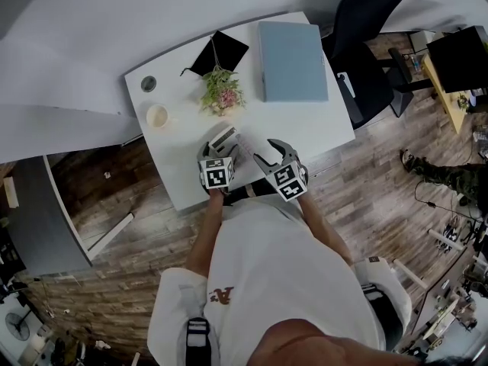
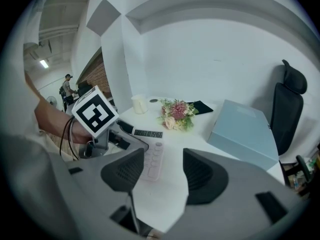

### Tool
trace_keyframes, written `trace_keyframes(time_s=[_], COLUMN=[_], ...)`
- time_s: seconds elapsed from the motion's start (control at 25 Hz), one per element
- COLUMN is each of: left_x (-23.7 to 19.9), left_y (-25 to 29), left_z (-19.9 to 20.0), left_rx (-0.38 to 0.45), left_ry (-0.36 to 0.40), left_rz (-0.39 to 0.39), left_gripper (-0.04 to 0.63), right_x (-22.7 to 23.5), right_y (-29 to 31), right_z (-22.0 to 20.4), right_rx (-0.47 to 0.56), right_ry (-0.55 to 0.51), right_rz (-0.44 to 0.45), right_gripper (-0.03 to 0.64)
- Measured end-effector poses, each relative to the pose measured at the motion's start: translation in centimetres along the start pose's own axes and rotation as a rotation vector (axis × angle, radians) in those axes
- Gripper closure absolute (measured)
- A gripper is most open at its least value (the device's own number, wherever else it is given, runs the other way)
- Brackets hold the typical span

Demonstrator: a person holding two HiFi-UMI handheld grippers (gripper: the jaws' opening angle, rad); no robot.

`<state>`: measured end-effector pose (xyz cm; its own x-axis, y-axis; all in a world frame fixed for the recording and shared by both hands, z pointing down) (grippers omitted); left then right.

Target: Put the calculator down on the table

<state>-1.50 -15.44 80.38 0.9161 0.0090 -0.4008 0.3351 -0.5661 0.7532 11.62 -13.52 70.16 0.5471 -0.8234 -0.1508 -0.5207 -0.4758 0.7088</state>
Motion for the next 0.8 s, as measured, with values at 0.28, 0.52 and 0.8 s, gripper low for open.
trace_keyframes(time_s=[0.28,0.52,0.8], left_x=[0.2,0.8,2.8], left_y=[-1.7,-3.6,-7.6], left_z=[0.9,2.6,7.1], left_rx=[0.053,0.134,0.287], left_ry=[0.030,0.046,0.094], left_rz=[0.003,-0.034,-0.088], left_gripper=[0.170,0.229,0.314], right_x=[-0.5,0.0,2.0], right_y=[0.3,0.1,-1.2], right_z=[0.8,1.9,5.2], right_rx=[0.027,0.052,0.153], right_ry=[-0.019,-0.035,-0.024], right_rz=[0.014,0.005,-0.057], right_gripper=[0.367,0.375,0.422])
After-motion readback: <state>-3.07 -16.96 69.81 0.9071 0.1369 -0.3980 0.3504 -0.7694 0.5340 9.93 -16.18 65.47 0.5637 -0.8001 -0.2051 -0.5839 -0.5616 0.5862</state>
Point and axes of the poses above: the fingertips, and each gripper's own axes: y forward along the fingers, x to its right, z out of its top, the point moved 1 cm from there along -y, backward along the fingers, and after that the axes turned 15 degrees about -y, right-handed, at the moved point
